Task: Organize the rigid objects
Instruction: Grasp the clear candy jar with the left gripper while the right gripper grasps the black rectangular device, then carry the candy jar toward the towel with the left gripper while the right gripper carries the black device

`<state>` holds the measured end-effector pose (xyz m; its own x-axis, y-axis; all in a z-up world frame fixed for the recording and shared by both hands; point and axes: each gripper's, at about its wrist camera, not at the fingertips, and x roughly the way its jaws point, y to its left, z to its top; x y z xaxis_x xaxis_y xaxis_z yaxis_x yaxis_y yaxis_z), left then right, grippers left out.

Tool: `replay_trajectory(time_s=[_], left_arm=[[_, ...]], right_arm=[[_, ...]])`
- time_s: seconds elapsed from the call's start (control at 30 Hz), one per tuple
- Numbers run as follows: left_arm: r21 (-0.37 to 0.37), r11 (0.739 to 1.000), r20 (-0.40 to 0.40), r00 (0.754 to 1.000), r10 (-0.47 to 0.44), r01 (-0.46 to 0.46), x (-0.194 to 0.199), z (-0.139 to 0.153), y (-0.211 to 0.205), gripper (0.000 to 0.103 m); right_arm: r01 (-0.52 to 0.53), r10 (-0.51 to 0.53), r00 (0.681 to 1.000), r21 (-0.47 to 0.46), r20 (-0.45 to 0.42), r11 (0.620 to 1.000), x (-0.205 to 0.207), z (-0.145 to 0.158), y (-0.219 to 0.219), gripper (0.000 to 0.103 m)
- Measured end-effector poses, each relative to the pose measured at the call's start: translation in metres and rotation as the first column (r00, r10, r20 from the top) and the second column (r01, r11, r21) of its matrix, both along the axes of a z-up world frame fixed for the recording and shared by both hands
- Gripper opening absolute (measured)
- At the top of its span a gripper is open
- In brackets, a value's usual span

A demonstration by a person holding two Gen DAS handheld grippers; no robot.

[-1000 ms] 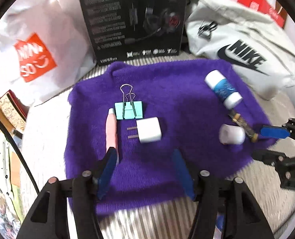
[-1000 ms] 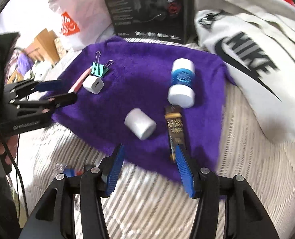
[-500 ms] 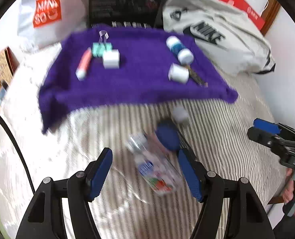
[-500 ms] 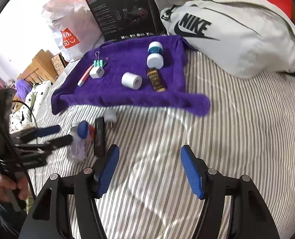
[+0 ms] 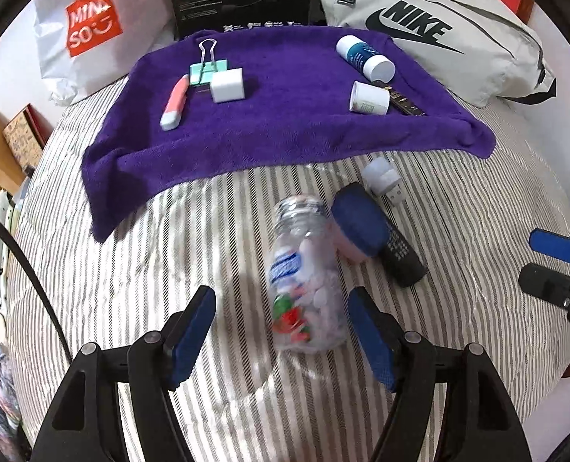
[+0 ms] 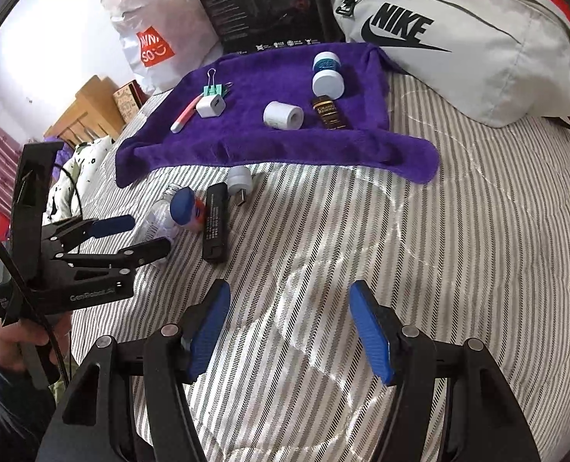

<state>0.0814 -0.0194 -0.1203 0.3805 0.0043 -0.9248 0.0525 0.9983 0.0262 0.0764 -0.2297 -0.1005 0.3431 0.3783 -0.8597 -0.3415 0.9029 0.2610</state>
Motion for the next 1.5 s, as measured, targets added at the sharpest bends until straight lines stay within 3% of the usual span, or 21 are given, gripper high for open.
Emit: replay_trajectory(time_s=[0.17,0.2,0.23,0.3,0.43,0.53,0.7,0.77,0.83,0.97,1.1,1.33,1.5], left_arm=[[0.069,0.997,-0.015,1.000,-0.018,0.019,0.007,-0.009,-0.007,0.068],[0.049,0.999,-0.009,1.000,-0.016,0.017,0.008,-0.009,-0.005,0.062],[0.018,1.000,-0.004,1.000,-0.017,0.017,0.008,-0.010,-0.004,0.049],[-0.014,1.000,0.012,1.000,-0.018,0.018,0.009,-0.009,-0.002,0.040],[-0.054,0.998,0.024,0.999,-0.022,0.023,0.010,-0.009,0.006,0.040],[-0.025,1.000,0.026,1.000,0.004,-0.003,0.004,-0.008,0.018,0.040],[-0.061,0.996,0.012,0.998,0.069,-0.068,-0.008,-0.010,0.051,0.040],[-0.103,0.991,0.010,0.996,0.085,-0.084,-0.009,-0.011,0.061,0.040],[-0.142,0.985,0.008,0.995,0.095,-0.093,-0.012,-0.010,0.068,0.040],[-0.146,0.985,0.008,0.995,0.096,-0.093,-0.014,-0.012,0.069,0.040],[-0.145,0.986,0.014,0.996,0.086,-0.083,-0.014,-0.012,0.068,0.040],[-0.148,0.986,0.027,0.996,0.082,-0.077,-0.018,-0.011,0.069,0.040],[-0.125,0.990,0.024,0.997,0.076,-0.072,-0.018,-0.011,0.066,0.040]], right_arm=[[-0.001,0.002,1.000,0.013,-0.007,1.000,0.002,-0.002,0.003,0.064],[-0.003,0.004,1.000,0.017,-0.007,1.000,0.002,-0.003,0.004,0.064],[-0.007,0.007,1.000,0.020,-0.006,1.000,0.002,-0.003,0.006,0.064],[-0.019,0.019,1.000,0.016,-0.012,1.000,0.004,-0.007,0.013,0.064],[-0.066,0.066,0.998,0.004,-0.024,0.998,0.010,-0.015,0.034,0.064],[-0.102,0.102,0.995,-0.010,-0.015,0.995,0.015,-0.019,0.052,0.064],[-0.158,0.159,0.987,-0.059,0.017,0.986,0.024,-0.025,0.083,0.063],[-0.184,0.188,0.982,-0.098,0.034,0.978,0.025,-0.028,0.094,0.058],[-0.212,0.219,0.975,-0.133,0.046,0.968,0.026,-0.031,0.107,0.046],[-0.225,0.253,0.962,-0.222,0.102,0.949,0.025,-0.036,0.122,0.034],[-0.227,0.251,0.963,-0.212,0.096,0.951,0.025,-0.036,0.113,0.022],[-0.244,0.259,0.965,-0.225,0.039,0.943,-0.019,-0.032,0.078,0.022],[-0.255,0.270,0.962,-0.237,0.032,0.938,-0.021,-0.032,0.079,0.022]])
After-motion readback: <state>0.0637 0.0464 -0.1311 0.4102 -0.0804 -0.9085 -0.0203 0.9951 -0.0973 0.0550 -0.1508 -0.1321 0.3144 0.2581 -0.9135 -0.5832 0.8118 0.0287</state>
